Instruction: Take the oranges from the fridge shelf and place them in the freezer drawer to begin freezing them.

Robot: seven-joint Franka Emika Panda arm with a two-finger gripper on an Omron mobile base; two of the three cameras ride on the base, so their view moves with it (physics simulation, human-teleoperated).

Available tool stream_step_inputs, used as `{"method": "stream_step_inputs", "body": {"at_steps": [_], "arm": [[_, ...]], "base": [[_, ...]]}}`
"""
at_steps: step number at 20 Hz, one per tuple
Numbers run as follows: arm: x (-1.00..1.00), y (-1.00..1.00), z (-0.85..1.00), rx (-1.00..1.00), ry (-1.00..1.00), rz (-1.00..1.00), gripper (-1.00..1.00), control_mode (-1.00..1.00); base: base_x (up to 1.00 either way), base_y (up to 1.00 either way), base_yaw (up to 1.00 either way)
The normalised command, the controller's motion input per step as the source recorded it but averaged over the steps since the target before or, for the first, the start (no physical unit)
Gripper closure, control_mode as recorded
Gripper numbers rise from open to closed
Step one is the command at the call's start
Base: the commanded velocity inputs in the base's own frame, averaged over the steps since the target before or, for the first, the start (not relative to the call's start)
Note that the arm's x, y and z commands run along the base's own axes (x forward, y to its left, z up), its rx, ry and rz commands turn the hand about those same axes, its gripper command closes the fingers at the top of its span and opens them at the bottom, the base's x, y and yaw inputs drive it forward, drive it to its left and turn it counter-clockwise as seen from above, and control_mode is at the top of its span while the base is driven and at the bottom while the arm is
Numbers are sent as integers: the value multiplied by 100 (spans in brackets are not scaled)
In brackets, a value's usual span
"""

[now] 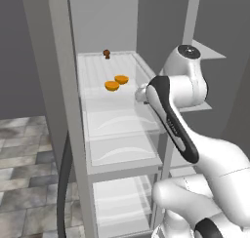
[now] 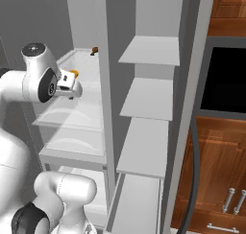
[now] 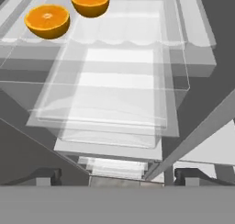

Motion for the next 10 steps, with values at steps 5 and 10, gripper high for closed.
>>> {"method": "stream_step_inputs", "body": {"at_steps": [5,10], "arm": [[31,88,29,0,-7,0,-100,-100],[89,60,17,0,0,0,-100,-100]], "base": [[0,0,0],[0,0,0]]}}
